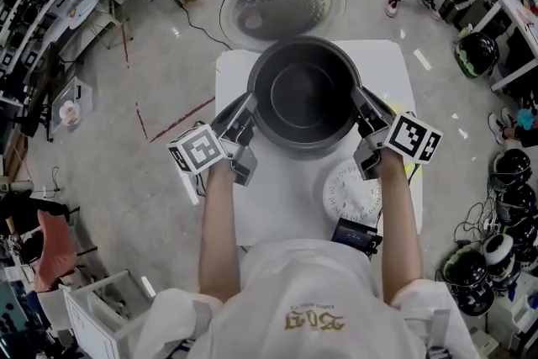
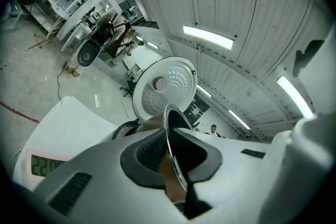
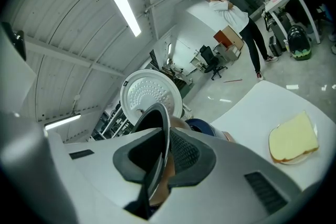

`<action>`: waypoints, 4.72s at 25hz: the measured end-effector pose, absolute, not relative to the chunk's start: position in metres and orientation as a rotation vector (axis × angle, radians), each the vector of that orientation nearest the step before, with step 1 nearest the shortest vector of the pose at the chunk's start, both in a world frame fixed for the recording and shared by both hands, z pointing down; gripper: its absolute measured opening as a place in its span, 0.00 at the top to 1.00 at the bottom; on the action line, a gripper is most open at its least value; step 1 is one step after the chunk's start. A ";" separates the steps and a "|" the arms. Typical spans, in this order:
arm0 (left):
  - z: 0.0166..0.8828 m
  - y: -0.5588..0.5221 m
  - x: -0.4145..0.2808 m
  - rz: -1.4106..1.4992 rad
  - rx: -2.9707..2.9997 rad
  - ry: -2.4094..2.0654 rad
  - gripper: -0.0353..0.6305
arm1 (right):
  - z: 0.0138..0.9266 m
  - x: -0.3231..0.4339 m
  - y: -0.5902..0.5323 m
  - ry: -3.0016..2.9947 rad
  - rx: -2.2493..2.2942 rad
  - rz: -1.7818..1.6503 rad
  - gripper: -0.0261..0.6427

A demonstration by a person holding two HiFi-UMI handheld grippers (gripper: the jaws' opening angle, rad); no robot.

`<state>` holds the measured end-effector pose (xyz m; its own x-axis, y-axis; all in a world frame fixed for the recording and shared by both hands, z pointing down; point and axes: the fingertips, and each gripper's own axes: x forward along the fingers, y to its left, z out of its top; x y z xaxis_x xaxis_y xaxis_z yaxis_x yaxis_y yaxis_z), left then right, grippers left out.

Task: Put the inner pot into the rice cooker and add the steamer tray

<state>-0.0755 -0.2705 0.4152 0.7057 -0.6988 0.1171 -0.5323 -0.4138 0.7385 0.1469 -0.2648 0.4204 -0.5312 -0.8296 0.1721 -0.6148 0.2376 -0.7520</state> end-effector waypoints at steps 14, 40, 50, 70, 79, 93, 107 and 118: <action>0.466 -0.283 -0.071 0.046 2.123 -1.051 0.84 | 0.467 0.144 -0.275 2.417 -1.586 -1.173 0.85; 0.487 -0.289 -0.069 0.456 2.328 -1.171 0.73 | 0.488 0.145 -0.263 2.549 -2.020 -0.931 0.83; 0.456 -0.258 -0.089 0.353 2.433 -1.071 0.74 | 0.465 0.131 -0.205 2.395 -2.138 -0.885 0.82; 0.509 -0.102 -0.008 0.466 2.510 -0.550 0.78 | 0.538 0.171 0.002 1.974 -2.410 -1.154 0.78; 0.566 -0.079 0.030 0.566 2.373 -0.627 0.76 | 0.586 0.218 0.022 2.023 -2.331 -1.289 0.77; 0.657 -0.064 0.072 0.707 2.100 -0.717 0.64 | 0.664 0.270 0.027 2.152 -2.142 -1.543 0.74; 0.682 -0.058 0.076 0.632 1.962 -0.799 0.64 | 0.679 0.268 0.015 2.161 -1.942 -1.615 0.74; 0.690 -0.060 0.083 0.657 1.981 -0.766 0.82 | 0.682 0.261 0.014 2.148 -1.967 -1.615 0.84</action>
<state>0.0827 -0.0603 0.6898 0.6685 -0.2587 0.6972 -0.7285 -0.4161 0.5442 0.2611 0.0141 0.6824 -0.2907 -0.6644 0.6885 -0.8460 -0.1576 -0.5093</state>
